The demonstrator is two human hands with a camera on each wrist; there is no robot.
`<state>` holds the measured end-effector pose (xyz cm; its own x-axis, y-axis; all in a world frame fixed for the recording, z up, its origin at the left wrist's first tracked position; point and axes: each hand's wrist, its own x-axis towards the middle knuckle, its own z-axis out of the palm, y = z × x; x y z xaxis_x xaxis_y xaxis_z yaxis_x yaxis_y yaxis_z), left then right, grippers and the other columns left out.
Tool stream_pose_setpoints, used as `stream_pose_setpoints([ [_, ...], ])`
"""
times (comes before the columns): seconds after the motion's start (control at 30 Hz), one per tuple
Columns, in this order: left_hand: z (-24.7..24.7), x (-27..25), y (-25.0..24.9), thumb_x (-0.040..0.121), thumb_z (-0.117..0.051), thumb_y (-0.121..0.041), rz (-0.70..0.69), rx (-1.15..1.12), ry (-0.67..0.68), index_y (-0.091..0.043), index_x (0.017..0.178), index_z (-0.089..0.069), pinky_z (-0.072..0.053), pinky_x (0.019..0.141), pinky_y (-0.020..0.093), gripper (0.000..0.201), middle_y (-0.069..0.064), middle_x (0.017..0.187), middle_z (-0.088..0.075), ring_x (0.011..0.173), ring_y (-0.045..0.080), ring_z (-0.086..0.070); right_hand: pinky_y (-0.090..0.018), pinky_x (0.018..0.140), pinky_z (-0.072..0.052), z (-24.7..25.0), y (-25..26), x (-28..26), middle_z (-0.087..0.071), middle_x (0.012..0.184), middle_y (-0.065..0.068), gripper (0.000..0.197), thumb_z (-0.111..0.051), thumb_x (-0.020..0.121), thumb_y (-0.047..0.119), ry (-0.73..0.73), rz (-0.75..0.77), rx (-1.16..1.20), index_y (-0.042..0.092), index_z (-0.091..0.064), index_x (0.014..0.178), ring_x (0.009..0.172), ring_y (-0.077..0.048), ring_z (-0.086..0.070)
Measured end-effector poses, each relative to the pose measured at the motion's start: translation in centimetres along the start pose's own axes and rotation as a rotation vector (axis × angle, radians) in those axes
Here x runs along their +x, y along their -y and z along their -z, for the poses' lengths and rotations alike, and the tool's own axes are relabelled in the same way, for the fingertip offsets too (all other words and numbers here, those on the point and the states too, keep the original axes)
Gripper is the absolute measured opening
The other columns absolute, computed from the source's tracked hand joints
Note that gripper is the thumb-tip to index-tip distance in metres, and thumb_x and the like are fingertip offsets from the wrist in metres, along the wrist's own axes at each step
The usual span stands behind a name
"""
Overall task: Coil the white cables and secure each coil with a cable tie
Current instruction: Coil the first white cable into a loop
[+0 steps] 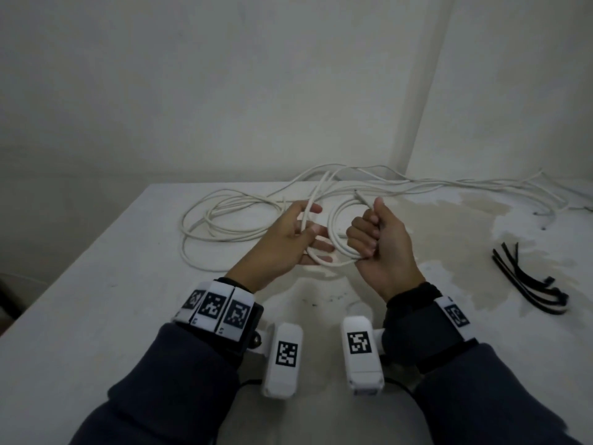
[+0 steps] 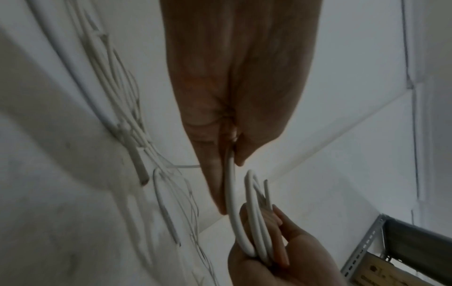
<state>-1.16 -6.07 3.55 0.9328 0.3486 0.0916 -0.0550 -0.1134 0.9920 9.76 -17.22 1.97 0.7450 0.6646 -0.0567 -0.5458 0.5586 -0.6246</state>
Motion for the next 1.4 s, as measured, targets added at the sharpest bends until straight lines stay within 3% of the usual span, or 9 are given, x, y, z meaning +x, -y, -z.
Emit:
stream_pose_setpoints([
  [0.27,0.6,-0.2,-1.3,0.1,-0.041,-0.005,-0.117,-0.061,-0.007,-0.013,0.126,-0.053,-0.059,0.079,0.036,0.03,0.02,0.11,-0.066,0.096,0.021,-0.068,-0.017,0.029,-0.014,-1.0,-0.5,-0.8,-0.021,0.046,0.006,0.043,-0.042,0.101,0.031,0.087,-0.003,-0.345,0.017,-0.031,0.061,0.034,-0.005,-0.016],
  [0.47,0.2,0.0,-1.0,0.1,-0.038,-0.003,-0.107,-0.145,0.044,-0.01,0.122,-0.056,-0.049,0.059,0.022,0.029,0.003,0.08,-0.057,0.058,0.006,-0.047,-0.016,0.034,-0.015,-1.6,-0.8,-1.2,-0.022,0.048,0.004,0.046,-0.044,0.099,0.029,0.065,0.082,-0.531,0.016,-0.037,0.056,0.038,-0.007,-0.016],
  [0.6,-0.5,-0.2,-1.4,0.101,-0.032,-0.005,-0.072,-0.154,0.066,-0.013,0.099,-0.059,-0.036,0.048,0.02,0.029,-0.002,0.063,-0.04,0.047,0.006,-0.03,-0.015,0.037,-0.013,-1.9,-0.9,-1.6,-0.022,0.049,0.006,0.041,-0.048,0.098,0.023,0.07,0.121,-0.563,0.022,-0.06,0.059,0.039,-0.007,-0.016],
  [0.7,-0.9,-0.3,-1.8,0.099,-0.031,-0.004,-0.016,-0.178,0.033,-0.011,0.086,-0.054,-0.027,0.043,0.02,0.027,-0.005,0.054,-0.031,0.041,0.006,-0.023,-0.015,0.037,-0.015,-2.1,-0.8,-1.9,-0.022,0.048,0.007,0.025,-0.049,0.098,0.022,0.103,0.122,-0.575,0.018,-0.05,0.074,0.039,-0.007,-0.016],
  [0.83,-0.7,-0.5,-2.4,0.096,-0.043,-0.018,0.019,-0.067,0.014,-0.011,0.092,-0.045,-0.021,0.045,0.022,0.008,-0.007,0.05,-0.027,0.042,0.01,-0.02,-0.015,0.037,-0.015,-2.3,-0.9,-2.1,-0.022,0.048,0.006,0.027,-0.05,0.098,0.023,0.187,0.097,-0.584,0.017,-0.041,0.073,0.04,-0.008,-0.016],
  [0.97,-0.6,-0.7,-2.7,0.093,-0.049,-0.048,0.004,0.106,-0.06,-0.016,0.078,-0.047,-0.029,0.041,0.021,0.035,-0.012,0.045,-0.03,0.038,0.006,-0.026,-0.015,0.036,-0.018,-2.5,-1.3,-2.2,-0.024,0.048,0.006,0.027,-0.049,0.099,0.025,0.252,0.118,-0.593,0.017,-0.033,0.078,0.04,-0.008,-0.016],
  [1.13,0.3,-0.9,-3.3,0.097,-0.038,-0.05,0.034,0.055,0.081,-0.012,0.079,-0.05,-0.04,0.049,0.024,0.044,-0.003,0.051,-0.022,0.038,0.009,-0.02,-0.015,0.039,-0.017,-2.7,-1.0,-2.4,-0.025,0.047,0.004,0.03,-0.052,0.097,0.016,0.278,0.219,-0.612,0.016,-0.035,0.073,0.038,-0.008,-0.018],
  [1.23,0.9,-1.1,-3.2,0.095,-0.038,-0.053,0.075,0.018,0.146,-0.014,0.064,-0.041,-0.043,0.05,0.023,0.05,-0.004,0.048,-0.022,0.038,0.011,-0.018,-0.016,0.038,-0.017,-2.9,-1.1,-2.5,-0.025,0.046,0.005,0.033,-0.055,0.096,0.017,0.275,0.235,-0.611,0.017,-0.036,0.069,0.038,-0.008,-0.018],
  [1.4,1.2,-0.9,-3.0,0.095,-0.041,-0.048,0.057,-0.076,0.176,-0.015,0.091,-0.045,-0.029,0.044,0.021,0.033,-0.008,0.048,-0.02,0.039,0.008,-0.017,-0.019,0.036,-0.019,-3.2,-1.3,-2.5,-0.025,0.049,0.004,0.031,-0.057,0.094,0.022,0.209,0.254,-0.59,0.017,-0.042,0.068,0.041,-0.008,-0.019],
])
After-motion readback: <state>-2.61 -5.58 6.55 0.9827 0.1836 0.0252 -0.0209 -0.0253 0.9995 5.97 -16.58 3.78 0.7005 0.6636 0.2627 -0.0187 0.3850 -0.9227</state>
